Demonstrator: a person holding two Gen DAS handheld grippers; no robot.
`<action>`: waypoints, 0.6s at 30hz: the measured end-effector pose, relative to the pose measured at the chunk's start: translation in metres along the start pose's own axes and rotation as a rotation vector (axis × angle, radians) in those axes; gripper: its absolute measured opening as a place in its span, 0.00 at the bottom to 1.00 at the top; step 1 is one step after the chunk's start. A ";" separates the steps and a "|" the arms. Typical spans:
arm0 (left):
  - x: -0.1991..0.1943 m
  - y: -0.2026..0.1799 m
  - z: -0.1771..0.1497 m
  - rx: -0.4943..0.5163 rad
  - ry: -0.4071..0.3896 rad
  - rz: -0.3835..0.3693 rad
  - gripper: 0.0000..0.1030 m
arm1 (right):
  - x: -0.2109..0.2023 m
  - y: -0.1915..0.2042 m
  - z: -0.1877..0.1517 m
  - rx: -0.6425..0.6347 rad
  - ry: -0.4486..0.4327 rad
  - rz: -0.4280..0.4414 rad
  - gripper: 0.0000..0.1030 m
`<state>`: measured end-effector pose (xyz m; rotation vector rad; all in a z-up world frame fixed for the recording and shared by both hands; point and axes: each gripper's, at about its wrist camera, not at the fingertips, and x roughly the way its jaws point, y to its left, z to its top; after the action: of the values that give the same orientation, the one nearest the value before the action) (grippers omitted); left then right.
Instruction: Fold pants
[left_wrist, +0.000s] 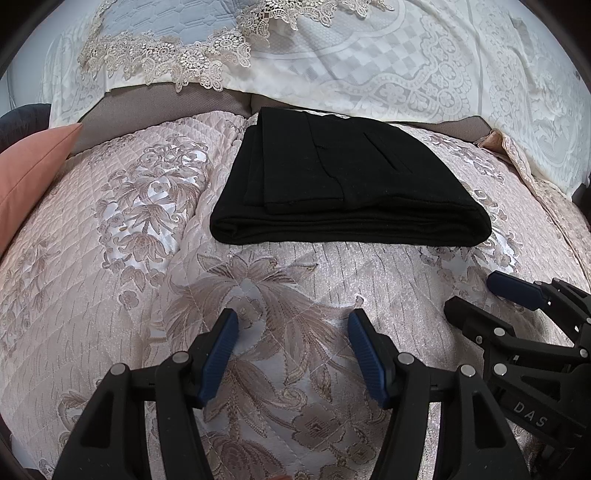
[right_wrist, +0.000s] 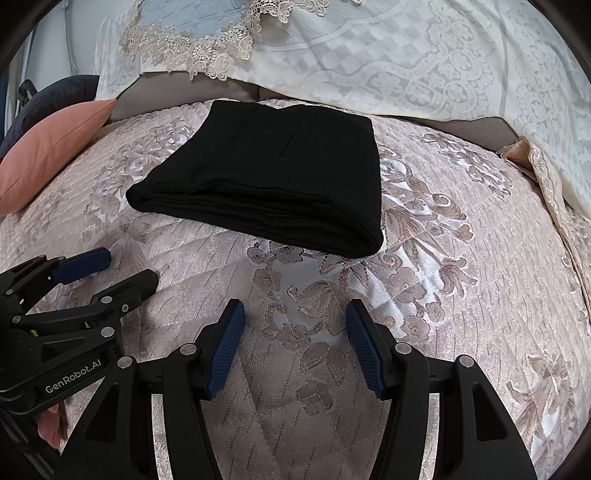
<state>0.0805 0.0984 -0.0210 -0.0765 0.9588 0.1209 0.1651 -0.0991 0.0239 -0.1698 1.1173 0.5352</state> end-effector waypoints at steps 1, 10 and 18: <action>0.000 0.000 0.000 0.000 0.000 0.000 0.63 | 0.000 -0.001 0.000 0.000 0.000 0.001 0.56; -0.001 -0.001 0.000 -0.006 0.000 -0.003 0.63 | 0.000 0.000 0.000 0.000 0.000 0.000 0.56; -0.001 -0.001 0.000 -0.007 0.000 -0.005 0.63 | 0.000 0.000 0.000 0.000 0.000 0.000 0.56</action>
<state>0.0800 0.0974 -0.0206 -0.0856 0.9587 0.1202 0.1652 -0.0994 0.0240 -0.1701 1.1173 0.5350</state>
